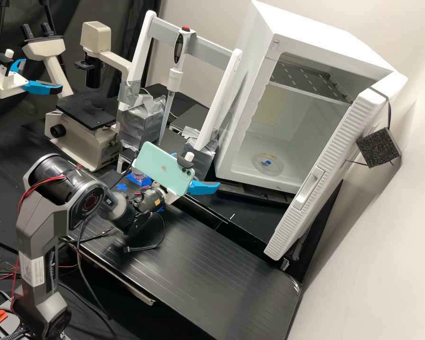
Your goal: Move the petri dish to the microscope
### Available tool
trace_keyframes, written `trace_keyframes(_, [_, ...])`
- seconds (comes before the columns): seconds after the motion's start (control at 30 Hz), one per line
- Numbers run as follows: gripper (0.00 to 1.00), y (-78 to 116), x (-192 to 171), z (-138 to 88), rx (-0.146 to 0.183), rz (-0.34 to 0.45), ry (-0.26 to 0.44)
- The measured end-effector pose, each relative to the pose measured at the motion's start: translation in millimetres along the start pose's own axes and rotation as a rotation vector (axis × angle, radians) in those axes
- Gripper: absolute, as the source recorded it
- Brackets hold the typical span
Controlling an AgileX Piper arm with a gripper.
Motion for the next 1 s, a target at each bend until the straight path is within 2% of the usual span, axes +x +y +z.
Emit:
trace_keyframes(0.27, [1.0, 0.7, 0, 0, 0.0, 0.004, 0.002])
trace_keyframes(0.43, [1.0, 10.0, -11, 16, -0.023, 0.034, 0.023])
trace_keyframes(0.5, [1.0, 19.2, -17, 26, -0.021, 0.063, 0.031])
trace_keyframes(0.67, [1.0, 45.5, -27, 51, 0.009, 0.154, 0.02])
trace_keyframes(0.77, [1.0, 61.5, -31, 69, 0.019, 0.204, -0.016])
trace_keyframes(0.87, [1.0, 81.2, -30, 85, 0.014, 0.252, -0.044])
trace_keyframes(1.0, [1.0, 106.2, -19, 95, 0.004, 0.316, -0.035])
